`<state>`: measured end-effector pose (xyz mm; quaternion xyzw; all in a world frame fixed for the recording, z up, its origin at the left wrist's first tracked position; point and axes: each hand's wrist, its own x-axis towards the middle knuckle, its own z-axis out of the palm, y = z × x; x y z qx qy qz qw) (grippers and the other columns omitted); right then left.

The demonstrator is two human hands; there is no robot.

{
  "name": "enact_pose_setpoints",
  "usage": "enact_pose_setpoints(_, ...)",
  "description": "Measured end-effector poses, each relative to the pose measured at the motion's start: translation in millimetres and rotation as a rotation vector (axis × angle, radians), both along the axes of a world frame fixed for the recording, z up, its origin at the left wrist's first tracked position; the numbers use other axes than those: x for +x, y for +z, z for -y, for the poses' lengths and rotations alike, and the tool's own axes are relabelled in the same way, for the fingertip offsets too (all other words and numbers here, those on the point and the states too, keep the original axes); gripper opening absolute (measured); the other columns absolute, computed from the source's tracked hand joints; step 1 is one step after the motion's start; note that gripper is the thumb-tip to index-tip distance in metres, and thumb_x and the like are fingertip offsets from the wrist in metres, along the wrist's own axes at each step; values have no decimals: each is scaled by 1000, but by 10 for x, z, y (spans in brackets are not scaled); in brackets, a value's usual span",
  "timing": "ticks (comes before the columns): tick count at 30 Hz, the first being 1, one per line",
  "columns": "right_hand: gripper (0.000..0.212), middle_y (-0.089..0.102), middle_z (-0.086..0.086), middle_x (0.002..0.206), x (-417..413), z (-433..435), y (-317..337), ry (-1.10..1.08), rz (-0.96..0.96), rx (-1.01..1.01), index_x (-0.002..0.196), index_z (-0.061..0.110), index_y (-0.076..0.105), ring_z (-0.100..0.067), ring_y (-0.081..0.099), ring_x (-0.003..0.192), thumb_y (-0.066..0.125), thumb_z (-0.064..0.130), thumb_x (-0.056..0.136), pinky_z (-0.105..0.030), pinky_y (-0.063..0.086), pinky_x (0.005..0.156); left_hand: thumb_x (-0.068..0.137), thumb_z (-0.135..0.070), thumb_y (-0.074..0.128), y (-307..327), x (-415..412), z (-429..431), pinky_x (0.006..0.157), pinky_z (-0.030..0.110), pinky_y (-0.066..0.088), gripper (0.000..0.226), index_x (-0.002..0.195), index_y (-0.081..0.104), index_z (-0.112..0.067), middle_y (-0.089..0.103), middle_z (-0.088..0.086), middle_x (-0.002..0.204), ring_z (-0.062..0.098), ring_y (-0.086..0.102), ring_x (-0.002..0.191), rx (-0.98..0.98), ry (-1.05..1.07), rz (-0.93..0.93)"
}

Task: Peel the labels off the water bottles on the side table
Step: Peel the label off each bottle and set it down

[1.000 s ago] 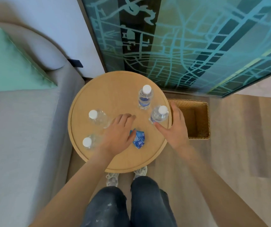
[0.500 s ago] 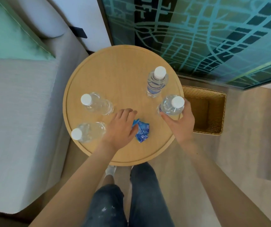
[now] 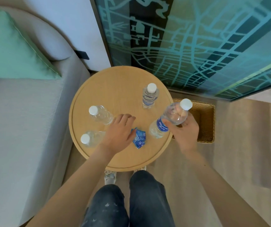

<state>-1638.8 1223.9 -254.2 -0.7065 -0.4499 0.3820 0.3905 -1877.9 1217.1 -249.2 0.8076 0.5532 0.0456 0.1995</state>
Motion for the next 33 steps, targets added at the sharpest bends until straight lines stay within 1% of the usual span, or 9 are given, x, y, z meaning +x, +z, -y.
enact_pose_setpoints(2,57,71,12,110,-14,8,223,-17,-80,4,120,18,63,0,66,104,84,35,70,-13,53,81,91,-19,64,142,-28,23,88,45,51,39,124,59,2,61,18,119,38,58,105,30,-9,4)
enact_pose_setpoints(4,56,72,14,109,-42,14,478,-21,-158,35,119,21,64,0,66,104,83,37,68,-14,55,80,92,-19,63,297,-57,53,88,45,51,39,124,59,2,62,17,119,37,59,106,57,-21,14)
enact_pose_setpoints(6,56,74,11,108,-79,9,756,-19,-213,70,117,20,66,-2,68,103,83,39,67,-16,55,80,95,-25,55,466,-88,82,89,45,51,40,125,58,1,61,16,119,36,58,106,88,-36,16)
enact_pose_setpoints(9,46,75,5,106,-136,1,1153,0,-259,116,113,17,67,-9,70,101,84,29,73,-26,57,82,96,-33,41,755,-130,102,89,44,52,46,125,58,-2,62,13,118,34,58,106,133,-55,22)
enact_pose_setpoints(15,35,75,14,100,-307,-17,1909,28,-316,220,108,24,65,-2,70,95,82,19,78,-14,53,72,93,-31,47,1425,-226,54,85,42,53,41,122,61,-4,63,10,117,30,58,105,274,-116,72)
enact_pose_setpoints(17,35,76,10,100,-366,-19,2128,34,-341,253,109,21,65,-4,71,94,81,17,78,-14,53,70,93,-30,47,1669,-266,40,84,42,53,40,120,62,-4,64,10,115,30,59,104,339,-145,83)
enact_pose_setpoints(21,31,76,15,95,-488,-2,2505,65,-360,318,108,19,65,-1,72,86,80,14,81,-10,51,65,95,-33,44,2069,-380,18,91,33,45,43,123,62,-6,64,6,118,25,59,106,467,-190,55)
enact_pose_setpoints(25,31,75,20,92,-609,56,2722,81,-341,361,108,20,65,4,70,82,80,19,80,-6,49,60,97,-29,51,2288,-466,54,94,35,49,38,127,58,-7,61,5,122,24,55,111,516,-188,114)
enact_pose_setpoints(33,30,74,26,90,-856,259,2749,111,-316,373,105,28,64,7,69,80,81,25,80,-4,48,59,99,-35,43,2376,-638,222,88,35,52,39,127,56,-10,61,2,121,21,55,110,550,-203,109)
